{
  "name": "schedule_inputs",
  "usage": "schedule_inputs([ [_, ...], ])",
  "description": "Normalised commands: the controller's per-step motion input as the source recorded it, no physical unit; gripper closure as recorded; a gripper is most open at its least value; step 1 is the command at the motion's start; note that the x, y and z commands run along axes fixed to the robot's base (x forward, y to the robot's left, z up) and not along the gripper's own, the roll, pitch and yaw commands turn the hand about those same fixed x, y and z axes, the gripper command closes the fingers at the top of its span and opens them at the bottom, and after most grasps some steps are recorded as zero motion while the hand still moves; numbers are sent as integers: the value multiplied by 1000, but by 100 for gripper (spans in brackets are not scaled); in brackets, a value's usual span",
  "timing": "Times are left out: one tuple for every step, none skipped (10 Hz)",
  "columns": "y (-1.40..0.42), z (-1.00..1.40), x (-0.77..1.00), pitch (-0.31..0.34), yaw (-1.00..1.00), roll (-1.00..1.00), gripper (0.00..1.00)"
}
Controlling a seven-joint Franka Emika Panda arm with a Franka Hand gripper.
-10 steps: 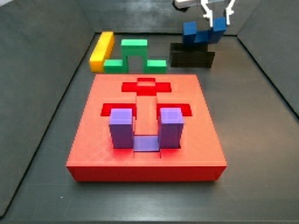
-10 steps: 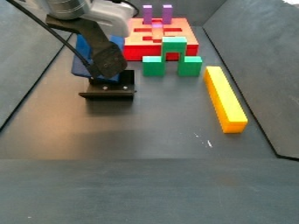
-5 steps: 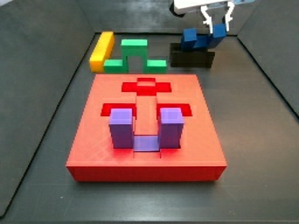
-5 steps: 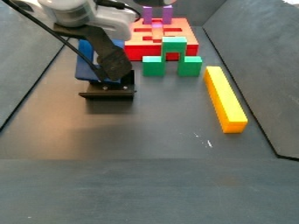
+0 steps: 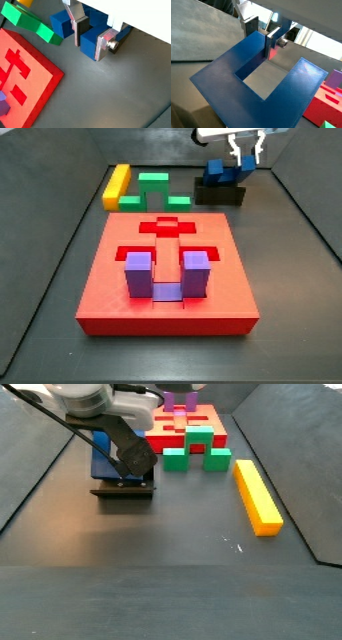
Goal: Pick up the blue object. Move up. Place the blue object on the fixture. Regrasp the blue object. Move to above the board. Insert the blue object.
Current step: Place the blue object on the fixture.
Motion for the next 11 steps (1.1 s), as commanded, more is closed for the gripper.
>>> schedule_inputs([
  [23, -154, -60, 0, -54, -46, 100],
  [17, -111, -51, 40, -97, 0, 100],
  [57, -114, 0, 260, -260, 0, 100],
  [77, -126, 0, 366, -349, 0, 100],
  [20, -94, -54, 160, -271, -17, 100],
  [20, -126, -74, 0, -171, -57, 100],
  [60, -151, 0, 0, -83, -117, 100],
  [111, -194, 203, -43, -3, -157, 100],
  [163, -160, 209, -40, 0, -134, 100],
  [231, -137, 89, 0, 0, -83, 100],
  [163, -106, 0, -29, 0, -63, 100],
])
